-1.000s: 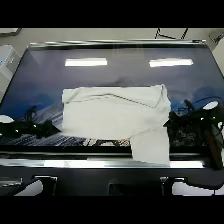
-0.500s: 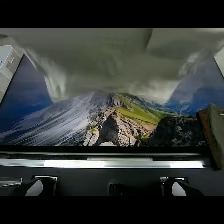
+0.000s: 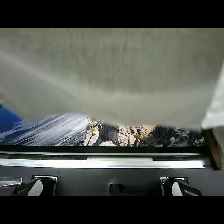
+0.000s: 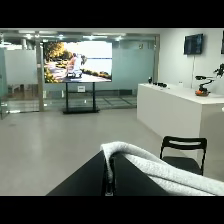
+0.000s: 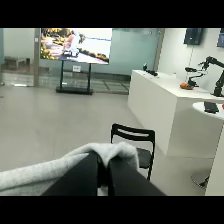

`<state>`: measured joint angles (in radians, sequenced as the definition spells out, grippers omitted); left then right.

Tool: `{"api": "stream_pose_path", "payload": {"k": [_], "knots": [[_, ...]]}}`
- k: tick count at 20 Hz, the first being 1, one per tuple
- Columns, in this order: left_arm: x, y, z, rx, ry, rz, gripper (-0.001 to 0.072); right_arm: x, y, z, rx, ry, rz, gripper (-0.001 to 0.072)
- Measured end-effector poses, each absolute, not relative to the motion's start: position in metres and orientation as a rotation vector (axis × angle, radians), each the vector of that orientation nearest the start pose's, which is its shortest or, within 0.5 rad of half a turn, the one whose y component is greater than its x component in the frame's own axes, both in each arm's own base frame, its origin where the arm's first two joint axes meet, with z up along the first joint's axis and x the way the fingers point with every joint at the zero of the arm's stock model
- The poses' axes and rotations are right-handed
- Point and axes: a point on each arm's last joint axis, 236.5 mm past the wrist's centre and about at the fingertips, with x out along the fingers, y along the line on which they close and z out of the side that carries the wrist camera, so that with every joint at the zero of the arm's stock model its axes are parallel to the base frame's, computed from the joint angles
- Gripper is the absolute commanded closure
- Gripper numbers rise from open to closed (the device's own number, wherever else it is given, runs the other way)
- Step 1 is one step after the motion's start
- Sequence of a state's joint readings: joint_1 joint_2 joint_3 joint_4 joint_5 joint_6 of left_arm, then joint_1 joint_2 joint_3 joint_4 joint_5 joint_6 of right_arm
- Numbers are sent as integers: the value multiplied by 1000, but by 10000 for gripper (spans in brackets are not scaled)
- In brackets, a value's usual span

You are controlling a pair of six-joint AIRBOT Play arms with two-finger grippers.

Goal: Fold the clothes and pants, and hang the long-sleeved shirts on hangers.

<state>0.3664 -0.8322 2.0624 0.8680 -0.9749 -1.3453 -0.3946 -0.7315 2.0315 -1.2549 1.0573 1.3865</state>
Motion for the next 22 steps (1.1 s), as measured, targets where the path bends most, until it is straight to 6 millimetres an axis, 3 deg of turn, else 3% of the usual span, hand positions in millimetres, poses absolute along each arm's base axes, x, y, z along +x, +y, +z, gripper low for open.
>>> {"api": "stream_pose_path", "payload": {"k": [3, 5, 7, 8, 11, 14, 16, 17, 19, 22], "knots": [[223, -53, 594, -67, -286, -245, 686, 193, -14, 575, -72, -219, -131, 664], [257, -46, 556, -122, -139, -258, 686, 225, -27, 542, -6, -73, -132, 665], [309, -36, 489, -206, 83, -276, 686, 281, -43, 465, 87, 228, -101, 665], [335, -33, 448, -251, 204, -289, 686, 308, -47, 413, 141, 417, -70, 665], [403, -23, 300, -374, 580, -287, 686, 364, -43, 255, 277, 943, 36, 665], [435, -21, 149, -489, 915, -265, 686, 394, -22, 125, 357, 1280, 90, 663], [447, -24, 82, -571, 1044, -254, 686, 420, -3, 62, 386, 1367, 114, 663], [455, -24, 59, -602, 1072, -245, 686, 436, 3, 35, 399, 1371, 106, 663], [476, -21, 29, -662, 1078, -219, 686, 471, 10, 1, 424, 1308, 81, 663], [519, -9, 17, -702, 981, -167, 686, 528, 2, -12, 472, 1105, 4, 664]]}}
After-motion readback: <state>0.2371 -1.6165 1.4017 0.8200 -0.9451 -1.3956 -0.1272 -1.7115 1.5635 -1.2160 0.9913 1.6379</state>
